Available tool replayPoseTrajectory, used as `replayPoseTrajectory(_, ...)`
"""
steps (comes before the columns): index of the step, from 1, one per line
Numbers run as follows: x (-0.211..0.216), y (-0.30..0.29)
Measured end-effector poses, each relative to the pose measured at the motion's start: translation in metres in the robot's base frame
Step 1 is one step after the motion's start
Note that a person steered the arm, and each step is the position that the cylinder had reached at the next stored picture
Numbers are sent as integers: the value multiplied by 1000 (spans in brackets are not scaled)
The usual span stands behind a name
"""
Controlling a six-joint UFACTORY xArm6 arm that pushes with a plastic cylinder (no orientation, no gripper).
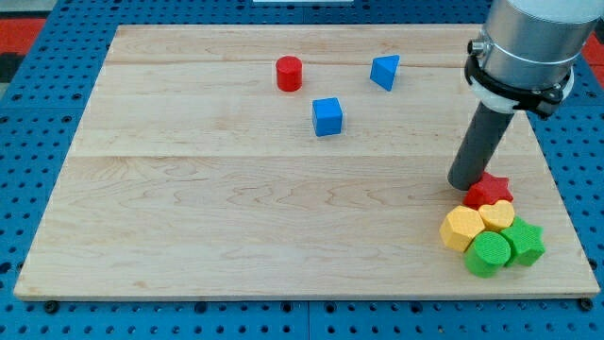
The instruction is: Push the blue cube closer to the yellow hexagon
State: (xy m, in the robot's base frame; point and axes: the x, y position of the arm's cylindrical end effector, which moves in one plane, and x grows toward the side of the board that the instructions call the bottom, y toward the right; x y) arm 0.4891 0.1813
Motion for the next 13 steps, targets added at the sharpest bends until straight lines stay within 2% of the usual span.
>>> replayPoseTrajectory(1,-21,-6)
replayPoseTrajectory(2,-77,-11)
replayPoseTrajectory(3,-128,-56)
replayPoseTrajectory(4,-159,-116)
replayPoseTrajectory(5,-163,-148)
replayPoseTrajectory(7,-112,-150)
replayPoseTrajectory(9,-80,-153)
replayPoseTrajectory(11,-79,-219)
replayPoseTrajectory(12,-66,-219)
replayPoseTrajectory(13,-66,-192)
